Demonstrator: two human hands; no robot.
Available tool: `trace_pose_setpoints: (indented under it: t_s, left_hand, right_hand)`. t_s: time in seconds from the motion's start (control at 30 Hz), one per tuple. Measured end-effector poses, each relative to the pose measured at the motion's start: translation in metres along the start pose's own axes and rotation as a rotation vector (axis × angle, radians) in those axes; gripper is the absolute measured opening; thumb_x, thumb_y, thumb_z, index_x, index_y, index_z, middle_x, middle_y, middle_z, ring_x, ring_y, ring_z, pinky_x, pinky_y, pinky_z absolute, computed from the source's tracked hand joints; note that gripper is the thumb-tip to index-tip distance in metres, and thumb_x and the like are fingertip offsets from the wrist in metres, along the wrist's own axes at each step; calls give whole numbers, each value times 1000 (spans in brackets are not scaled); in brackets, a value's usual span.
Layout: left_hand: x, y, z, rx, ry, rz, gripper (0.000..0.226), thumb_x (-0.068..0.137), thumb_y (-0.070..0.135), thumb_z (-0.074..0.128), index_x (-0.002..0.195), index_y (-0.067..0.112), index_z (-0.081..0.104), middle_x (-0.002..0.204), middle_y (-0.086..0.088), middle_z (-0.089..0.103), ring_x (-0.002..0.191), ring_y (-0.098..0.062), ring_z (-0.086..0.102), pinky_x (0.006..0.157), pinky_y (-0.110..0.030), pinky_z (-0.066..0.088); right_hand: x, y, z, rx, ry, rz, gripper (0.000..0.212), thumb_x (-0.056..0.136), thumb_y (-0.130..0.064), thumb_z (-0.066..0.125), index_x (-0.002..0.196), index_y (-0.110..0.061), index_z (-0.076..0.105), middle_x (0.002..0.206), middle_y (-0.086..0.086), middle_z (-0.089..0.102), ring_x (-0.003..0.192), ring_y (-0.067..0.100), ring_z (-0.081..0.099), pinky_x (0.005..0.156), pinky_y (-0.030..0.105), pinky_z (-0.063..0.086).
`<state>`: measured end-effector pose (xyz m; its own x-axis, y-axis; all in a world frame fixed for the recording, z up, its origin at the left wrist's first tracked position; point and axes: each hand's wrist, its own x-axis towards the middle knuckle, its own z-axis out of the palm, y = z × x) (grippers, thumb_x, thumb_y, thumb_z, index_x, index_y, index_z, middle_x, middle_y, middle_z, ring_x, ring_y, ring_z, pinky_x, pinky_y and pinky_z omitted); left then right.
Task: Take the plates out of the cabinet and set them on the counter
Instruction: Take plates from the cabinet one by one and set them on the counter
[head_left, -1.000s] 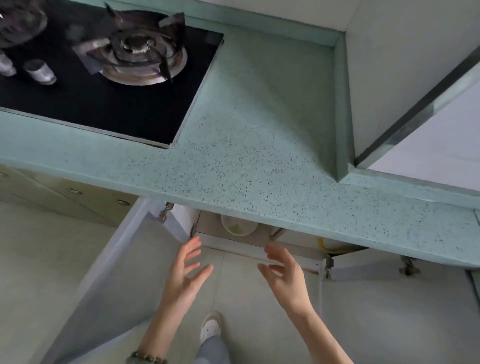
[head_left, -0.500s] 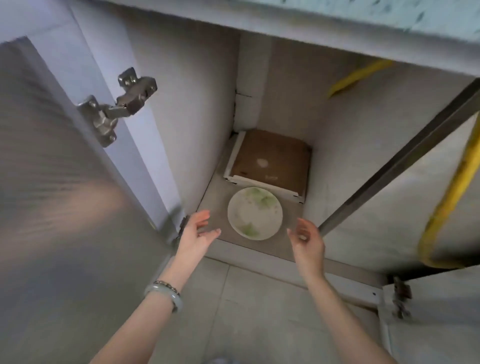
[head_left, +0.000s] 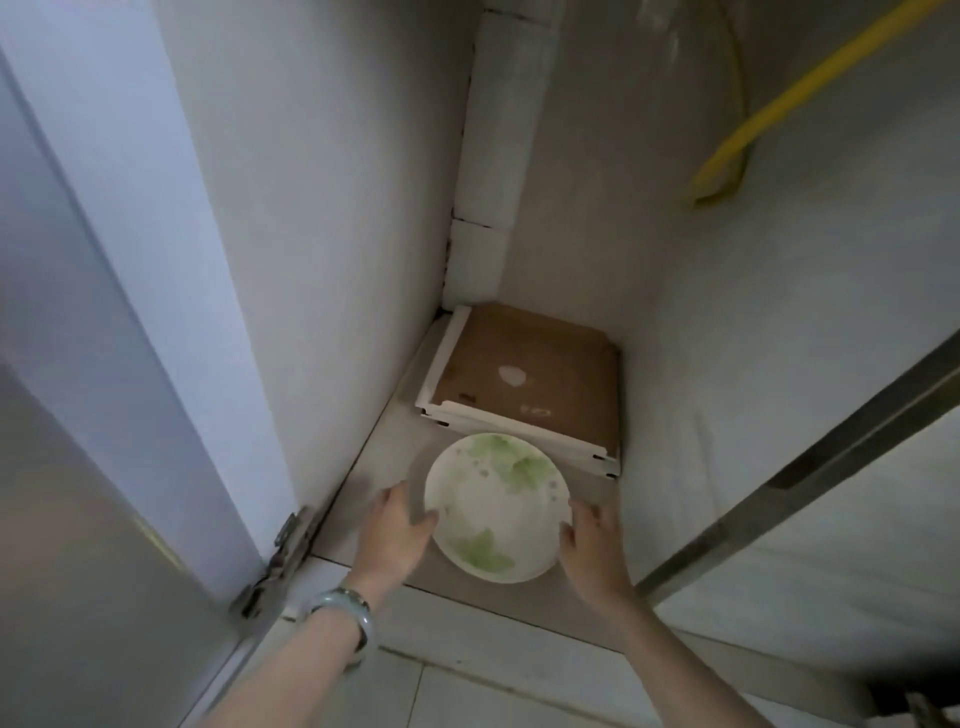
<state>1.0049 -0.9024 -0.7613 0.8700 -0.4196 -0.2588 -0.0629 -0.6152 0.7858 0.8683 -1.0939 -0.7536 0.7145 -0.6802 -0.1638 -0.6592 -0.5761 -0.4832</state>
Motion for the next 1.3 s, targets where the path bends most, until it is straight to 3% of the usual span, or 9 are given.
trace_pose_setpoints:
  t_s: [0.23, 0.33, 0.47, 0.6, 0.9, 1.03, 1.1, 1.2, 1.3]
  left_hand:
    - [29, -7, 28, -83, -47, -24, 40, 89, 14, 57, 128, 7, 53, 124, -16, 54, 114, -35, 54, 85, -31, 41]
    - [32, -8, 37, -207, -51, -6, 34, 86, 5, 54, 118, 10, 61, 102, -6, 63, 101, -27, 61, 76, -28, 44]
    - [31, -7, 42, -342, -22, -54, 38, 86, 9, 61, 124, 13, 56, 104, -3, 62, 92, -20, 56, 75, -26, 43]
    - [27, -5, 46, -431, 32, -35, 40, 85, 8, 63, 124, 13, 56, 93, 8, 61, 87, -14, 58, 62, -19, 43]
    - [4, 14, 44, -488, 191, -146, 34, 89, -2, 55, 121, 6, 62, 96, -5, 63, 92, -24, 57, 79, -30, 45]
    - [-4, 19, 31, -629, 161, -182, 37, 89, -6, 54, 121, 9, 62, 100, -6, 64, 100, -28, 60, 92, -42, 51]
    - [-11, 21, 22, -695, 152, -186, 37, 89, -8, 54, 120, 11, 62, 103, -7, 65, 98, -27, 61, 86, -38, 52]
    - [-27, 27, -1, -770, 157, -182, 37, 88, -9, 54, 119, 11, 61, 103, -7, 66, 97, -28, 63, 80, -38, 53]
    - [-51, 35, -27, -854, 142, -189, 35, 89, -11, 51, 111, 14, 63, 98, -4, 68, 91, -24, 64, 70, -32, 54]
  right_hand:
    - [39, 22, 25, 69, -70, 251, 44, 96, -25, 33, 138, -18, 43, 136, 17, 41, 119, 35, 45, 103, 42, 39]
    - [47, 20, 29, 146, -70, 250, 48, 91, -25, 33, 137, -26, 46, 136, 12, 47, 117, 34, 49, 101, 45, 43]
    - [52, 19, 28, 134, -78, 270, 50, 88, -26, 33, 136, -27, 47, 136, 11, 48, 120, 33, 45, 101, 43, 40]
    - [53, 18, 23, 111, -109, 267, 46, 91, -29, 33, 131, -20, 51, 132, 14, 51, 121, 32, 44, 101, 42, 40]
    - [27, 15, 12, 726, -98, 395, 24, 96, -17, 41, 109, -16, 61, 115, 12, 62, 105, 32, 57, 98, 49, 46]
    - [24, 8, -3, 911, -18, 426, 29, 95, -5, 38, 78, -20, 56, 98, 7, 61, 97, 28, 56, 98, 46, 46]
    - [19, -2, -13, 961, 20, 414, 30, 93, -2, 37, 77, -21, 56, 92, 4, 61, 90, 25, 56, 90, 42, 48]
    - [3, -21, -29, 963, 48, 380, 30, 90, 0, 38, 88, -18, 61, 100, 10, 64, 92, 27, 59, 78, 35, 49]
    - [-18, -37, -41, 983, 8, 360, 36, 88, 2, 37, 84, -21, 64, 100, 13, 66, 96, 32, 60, 82, 39, 50]
